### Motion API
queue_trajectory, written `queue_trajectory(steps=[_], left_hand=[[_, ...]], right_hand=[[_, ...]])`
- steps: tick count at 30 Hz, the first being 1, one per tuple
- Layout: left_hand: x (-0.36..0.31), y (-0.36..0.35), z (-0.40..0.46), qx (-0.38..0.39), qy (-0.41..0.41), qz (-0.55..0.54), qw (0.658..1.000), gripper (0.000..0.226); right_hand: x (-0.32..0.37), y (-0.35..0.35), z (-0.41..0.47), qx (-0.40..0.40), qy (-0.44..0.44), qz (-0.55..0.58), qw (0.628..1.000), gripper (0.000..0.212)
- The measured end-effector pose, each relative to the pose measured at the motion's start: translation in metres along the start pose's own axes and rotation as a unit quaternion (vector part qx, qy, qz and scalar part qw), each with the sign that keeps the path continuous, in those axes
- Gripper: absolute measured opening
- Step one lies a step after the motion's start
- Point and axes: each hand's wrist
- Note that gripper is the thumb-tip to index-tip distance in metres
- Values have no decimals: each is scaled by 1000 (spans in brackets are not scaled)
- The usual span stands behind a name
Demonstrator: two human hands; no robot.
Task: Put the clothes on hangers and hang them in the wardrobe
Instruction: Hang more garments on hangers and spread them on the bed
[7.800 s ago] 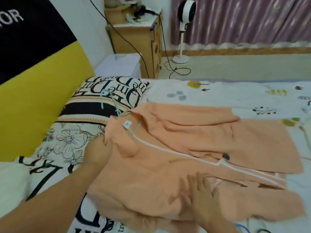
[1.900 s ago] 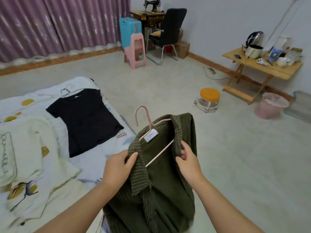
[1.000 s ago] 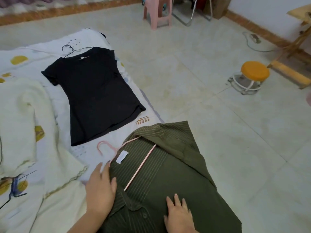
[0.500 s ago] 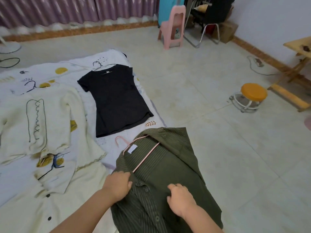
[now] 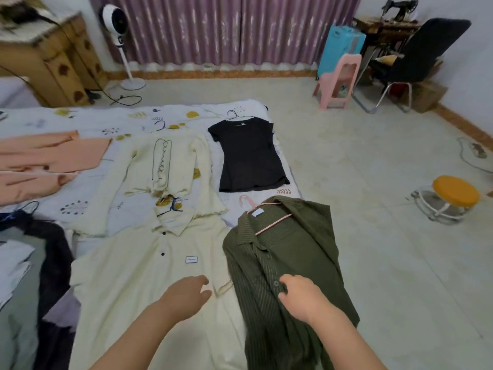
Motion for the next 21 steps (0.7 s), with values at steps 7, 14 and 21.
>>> queue_trajectory(steps=[7,14,21], left_hand=[[98,-12,-85,5,86,-58,995,43],[219,-3,-140,-10,145,-138,980,46],[370,24,-184,-40,193,-146,969,42]], right_hand=[[71,-25,-40,55,44,-40,997,41],[176,-55,-36,52,87,-99,990,43],[337,-112,-11,75,141,-121,980,47]])
Point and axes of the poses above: each hand's wrist, its own z-axis towards the middle knuckle, its own y-axis out of the back of the hand, x = y × z, and after that the axes turned 5 degrees about y, right-handed
